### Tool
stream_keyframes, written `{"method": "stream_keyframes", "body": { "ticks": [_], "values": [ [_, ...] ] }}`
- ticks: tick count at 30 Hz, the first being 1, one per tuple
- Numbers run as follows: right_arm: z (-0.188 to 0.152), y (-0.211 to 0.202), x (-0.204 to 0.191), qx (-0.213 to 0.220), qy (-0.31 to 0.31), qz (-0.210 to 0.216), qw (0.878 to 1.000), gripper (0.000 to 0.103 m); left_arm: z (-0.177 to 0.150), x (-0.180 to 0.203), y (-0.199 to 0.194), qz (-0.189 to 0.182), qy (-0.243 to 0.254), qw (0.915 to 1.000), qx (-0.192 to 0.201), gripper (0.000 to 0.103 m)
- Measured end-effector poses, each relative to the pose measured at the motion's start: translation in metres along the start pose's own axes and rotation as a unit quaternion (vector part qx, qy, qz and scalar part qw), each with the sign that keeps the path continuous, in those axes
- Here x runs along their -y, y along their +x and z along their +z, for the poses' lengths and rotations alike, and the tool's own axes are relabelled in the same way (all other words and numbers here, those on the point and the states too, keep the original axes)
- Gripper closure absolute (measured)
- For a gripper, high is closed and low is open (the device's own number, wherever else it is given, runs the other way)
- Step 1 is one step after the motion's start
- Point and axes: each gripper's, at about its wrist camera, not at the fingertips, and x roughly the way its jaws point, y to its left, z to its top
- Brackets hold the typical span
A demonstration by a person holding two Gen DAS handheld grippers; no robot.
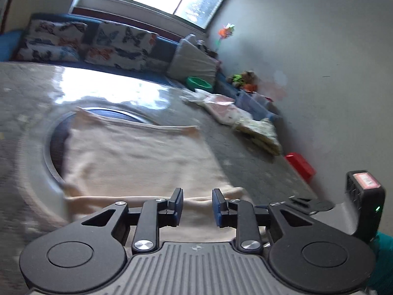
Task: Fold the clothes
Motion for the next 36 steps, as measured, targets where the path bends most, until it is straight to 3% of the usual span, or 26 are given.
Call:
{"method": "stream_keyframes", "body": {
  "ticks": [6,10,19,23,27,32,36],
  "values": [
    [0.011,0.018,0.001,0.001,0.014,0.012,1.0,0.024,-0.012,-0.047,-0.008,0.071,-0.018,0.9971,-0.022,0.077],
    [0.014,0.029,0.001,-0.007,0.019,0.002,1.0,0.033,-0.017,-0.056,-0.002,0.116,0.004,0.9927,-0.035,0.077],
    [0.018,0.031,-0.001,-0.007,0.01,-0.003,1.0,0.043,-0.009,-0.055,0.02,0.159,0.022,0.9863,-0.038,0.074],
    [0.019,0.033,-0.004,-0.008,0.002,-0.002,1.0,0.047,-0.011,-0.062,0.029,0.162,0.014,0.9855,-0.047,0.08],
    [0.019,0.035,-0.005,-0.009,-0.004,-0.004,1.0,0.059,-0.01,-0.065,0.019,0.165,0.002,0.9858,-0.027,0.097],
    [0.021,0.036,-0.004,-0.004,-0.009,-0.01,1.0,0.065,-0.01,-0.075,0.011,0.188,-0.009,0.9818,-0.024,0.098],
    [0.022,0.036,-0.004,-0.001,-0.013,-0.015,1.0,0.074,-0.006,-0.063,0.003,0.152,0.006,0.9883,-0.011,0.097]
  ]
}}
